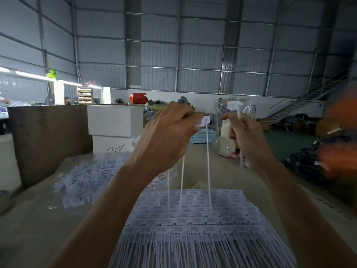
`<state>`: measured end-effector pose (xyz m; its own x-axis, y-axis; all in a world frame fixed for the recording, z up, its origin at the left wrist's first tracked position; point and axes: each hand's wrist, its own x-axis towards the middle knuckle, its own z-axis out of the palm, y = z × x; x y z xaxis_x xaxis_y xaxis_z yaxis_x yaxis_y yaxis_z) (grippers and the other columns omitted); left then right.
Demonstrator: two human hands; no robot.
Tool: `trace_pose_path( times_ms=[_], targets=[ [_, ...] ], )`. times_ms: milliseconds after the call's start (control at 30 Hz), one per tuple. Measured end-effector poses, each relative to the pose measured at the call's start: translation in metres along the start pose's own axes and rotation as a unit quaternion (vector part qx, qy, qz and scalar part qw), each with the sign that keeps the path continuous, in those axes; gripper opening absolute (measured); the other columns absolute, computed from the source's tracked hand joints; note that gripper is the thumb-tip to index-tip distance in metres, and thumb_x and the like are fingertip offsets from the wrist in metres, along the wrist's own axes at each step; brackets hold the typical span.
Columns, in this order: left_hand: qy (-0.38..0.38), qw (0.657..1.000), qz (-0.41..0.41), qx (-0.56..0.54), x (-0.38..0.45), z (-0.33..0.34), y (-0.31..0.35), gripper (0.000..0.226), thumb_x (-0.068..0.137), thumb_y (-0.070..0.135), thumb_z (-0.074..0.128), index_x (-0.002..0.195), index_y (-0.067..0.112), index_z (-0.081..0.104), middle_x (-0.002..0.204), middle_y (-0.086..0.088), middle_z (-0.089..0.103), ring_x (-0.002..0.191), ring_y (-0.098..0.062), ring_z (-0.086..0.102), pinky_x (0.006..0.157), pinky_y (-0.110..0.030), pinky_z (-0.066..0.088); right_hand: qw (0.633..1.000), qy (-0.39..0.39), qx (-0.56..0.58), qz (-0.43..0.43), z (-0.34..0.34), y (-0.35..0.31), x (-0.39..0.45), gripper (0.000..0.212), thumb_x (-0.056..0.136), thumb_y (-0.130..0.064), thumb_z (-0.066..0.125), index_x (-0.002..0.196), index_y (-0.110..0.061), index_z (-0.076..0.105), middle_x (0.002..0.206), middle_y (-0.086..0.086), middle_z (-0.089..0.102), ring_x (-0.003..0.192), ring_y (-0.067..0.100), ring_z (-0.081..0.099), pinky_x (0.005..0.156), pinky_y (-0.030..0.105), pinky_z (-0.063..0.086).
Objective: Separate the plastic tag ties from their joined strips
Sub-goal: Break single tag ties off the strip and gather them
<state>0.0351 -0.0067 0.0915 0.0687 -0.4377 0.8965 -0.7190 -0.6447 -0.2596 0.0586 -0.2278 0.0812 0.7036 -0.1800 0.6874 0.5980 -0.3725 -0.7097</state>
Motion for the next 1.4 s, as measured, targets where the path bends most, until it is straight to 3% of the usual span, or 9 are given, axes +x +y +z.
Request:
trace_pose_path(
  times_ms=[133, 233, 400, 533, 600, 867, 967, 1267, 1400],
  targets=[
    [0.015, 1.000, -0.012, 0.004, -0.005, 0.007, -0.004, 0.024, 0.088, 0.010, 0.068, 0.111, 0.003, 0.071, 0.099, -0.011, 0.066, 0.089, -0.030, 0.059, 0.077, -0.042, 0.052, 0.981, -0.150, 0.109, 0.058, 0.016, -0.017, -0.011, 0.048, 0.088, -0.057, 0.055, 0.087, -0.013, 0.074, 0.055, -0.009, 0.036, 0.048, 0.009, 0.030, 0.045, 0.020, 0.030],
    [0.039, 0.999, -0.011, -0.011, -0.007, 0.011, -0.010, 0.024, 0.090, 0.012, 0.064, 0.111, 0.003, 0.072, 0.104, -0.009, 0.070, 0.093, -0.031, 0.060, 0.084, -0.045, 0.051, 0.964, -0.227, 0.133, 0.036, 0.029, -0.025, -0.018, 0.045, 0.084, -0.059, 0.062, 0.084, -0.016, 0.077, 0.054, -0.010, 0.034, 0.049, 0.010, 0.028, 0.046, 0.022, 0.027],
    [0.036, 0.999, 0.004, -0.029, -0.007, 0.014, -0.015, 0.030, 0.090, 0.012, 0.065, 0.117, 0.002, 0.070, 0.108, -0.010, 0.072, 0.094, -0.028, 0.062, 0.086, -0.040, 0.051, 0.975, -0.182, 0.130, 0.009, 0.037, -0.026, -0.022, 0.037, 0.089, -0.046, 0.063, 0.083, -0.012, 0.076, 0.055, -0.009, 0.037, 0.051, 0.008, 0.030, 0.048, 0.021, 0.027],
    [0.017, 0.990, -0.059, -0.131, -0.013, 0.016, -0.021, 0.043, 0.094, 0.019, 0.061, 0.136, 0.009, 0.057, 0.125, -0.005, 0.067, 0.111, -0.019, 0.061, 0.096, -0.032, 0.048, 0.976, -0.153, 0.150, 0.024, 0.036, -0.025, -0.022, 0.034, 0.094, -0.042, 0.060, 0.085, -0.014, 0.076, 0.054, -0.012, 0.033, 0.048, 0.007, 0.029, 0.046, 0.017, 0.029],
    [0.002, 0.989, -0.089, -0.120, -0.016, 0.017, -0.028, 0.049, 0.092, 0.022, 0.063, 0.140, 0.016, 0.053, 0.129, -0.002, 0.065, 0.114, -0.018, 0.058, 0.097, -0.036, 0.047, 0.976, -0.142, 0.162, 0.037, 0.034, -0.025, -0.020, 0.034, 0.094, -0.044, 0.060, 0.084, -0.015, 0.076, 0.054, -0.011, 0.030, 0.048, 0.008, 0.025, 0.045, 0.018, 0.027],
    [0.067, 0.996, -0.052, 0.029, -0.017, 0.014, -0.025, 0.031, 0.085, 0.006, 0.068, 0.116, 0.007, 0.069, 0.108, -0.010, 0.072, 0.097, -0.030, 0.066, 0.084, -0.042, 0.051, 0.978, -0.143, 0.150, 0.032, 0.037, -0.025, -0.019, 0.034, 0.093, -0.046, 0.060, 0.087, -0.018, 0.079, 0.054, -0.012, 0.028, 0.047, 0.008, 0.024, 0.045, 0.017, 0.027],
    [0.071, 0.996, -0.039, 0.032, -0.016, 0.009, -0.022, 0.028, 0.084, 0.005, 0.073, 0.111, 0.006, 0.071, 0.108, -0.010, 0.073, 0.097, -0.030, 0.067, 0.084, -0.044, 0.052, 0.984, -0.126, 0.125, 0.025, 0.038, -0.026, -0.022, 0.035, 0.085, -0.052, 0.063, 0.090, -0.022, 0.080, 0.056, -0.009, 0.031, 0.051, 0.008, 0.027, 0.046, 0.017, 0.028],
    [0.033, 0.998, -0.047, 0.020, -0.014, 0.006, -0.019, 0.030, 0.086, 0.001, 0.068, 0.116, 0.005, 0.070, 0.109, -0.010, 0.072, 0.098, -0.031, 0.067, 0.089, -0.044, 0.050, 0.975, -0.116, 0.188, 0.001, 0.038, -0.027, -0.023, 0.017, 0.087, -0.035, 0.068, 0.077, -0.024, 0.076, 0.059, 0.002, 0.031, 0.052, 0.012, 0.026, 0.047, 0.023, 0.025],
    [0.000, 0.998, -0.068, -0.002, -0.015, 0.005, -0.020, 0.030, 0.091, 0.005, 0.061, 0.120, 0.010, 0.068, 0.112, -0.006, 0.071, 0.097, -0.029, 0.064, 0.086, -0.042, 0.051, 0.981, -0.129, 0.118, -0.082, 0.033, -0.028, -0.023, 0.018, 0.092, -0.035, 0.063, 0.085, -0.031, 0.079, 0.057, -0.015, 0.054, 0.052, 0.002, 0.039, 0.051, 0.016, 0.031]
  ],
)
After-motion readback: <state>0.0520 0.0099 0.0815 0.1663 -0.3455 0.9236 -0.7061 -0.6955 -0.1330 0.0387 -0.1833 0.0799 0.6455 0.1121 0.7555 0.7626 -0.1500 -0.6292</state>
